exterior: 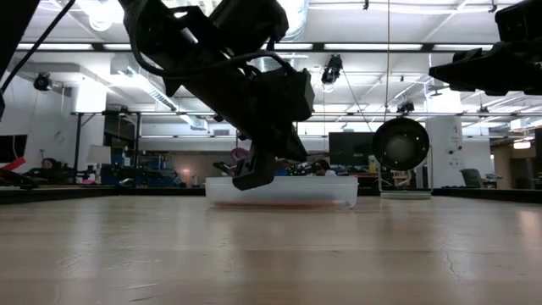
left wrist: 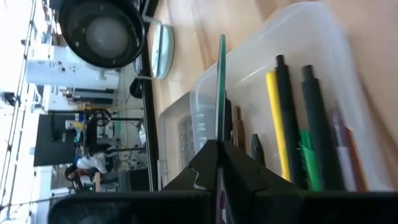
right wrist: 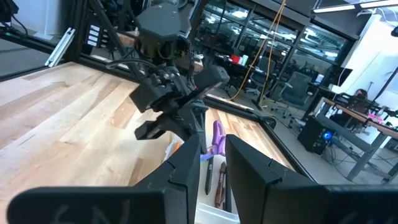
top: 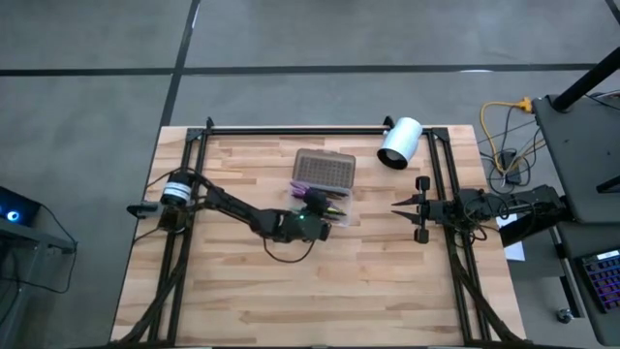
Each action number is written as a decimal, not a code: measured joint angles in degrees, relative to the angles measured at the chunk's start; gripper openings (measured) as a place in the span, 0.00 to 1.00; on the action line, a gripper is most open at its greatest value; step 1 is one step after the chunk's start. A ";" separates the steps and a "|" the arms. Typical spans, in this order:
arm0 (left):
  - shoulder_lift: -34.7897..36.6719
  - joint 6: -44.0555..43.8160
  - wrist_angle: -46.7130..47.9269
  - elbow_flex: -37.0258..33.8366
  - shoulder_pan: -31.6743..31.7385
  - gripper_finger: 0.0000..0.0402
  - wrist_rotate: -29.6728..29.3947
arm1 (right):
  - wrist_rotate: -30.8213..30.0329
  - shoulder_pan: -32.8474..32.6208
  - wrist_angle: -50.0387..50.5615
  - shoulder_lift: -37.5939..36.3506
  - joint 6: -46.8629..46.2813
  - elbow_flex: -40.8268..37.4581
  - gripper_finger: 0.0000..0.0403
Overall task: Pick & place school supplies into a supply box
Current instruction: Put the purple scissors into the black supply box, then return to Home Position
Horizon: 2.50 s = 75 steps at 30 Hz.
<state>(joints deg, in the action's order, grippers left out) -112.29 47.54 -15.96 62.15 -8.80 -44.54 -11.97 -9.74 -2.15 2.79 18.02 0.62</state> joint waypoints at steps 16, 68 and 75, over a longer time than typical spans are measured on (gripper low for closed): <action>0.02 -1.41 0.13 -0.15 0.55 0.00 0.09 | -0.02 0.02 0.00 0.00 0.00 0.02 0.17; 0.17 0.00 1.13 3.82 -3.92 0.17 2.90 | -0.02 0.00 0.00 0.00 0.00 0.00 0.17; 0.17 1.30 1.09 4.48 -3.94 0.17 2.50 | -0.02 0.00 0.00 0.00 0.00 0.01 0.17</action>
<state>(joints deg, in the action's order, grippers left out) -112.12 48.84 -14.87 66.63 -12.73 -42.04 -11.99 -9.74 -2.15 2.79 18.02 0.63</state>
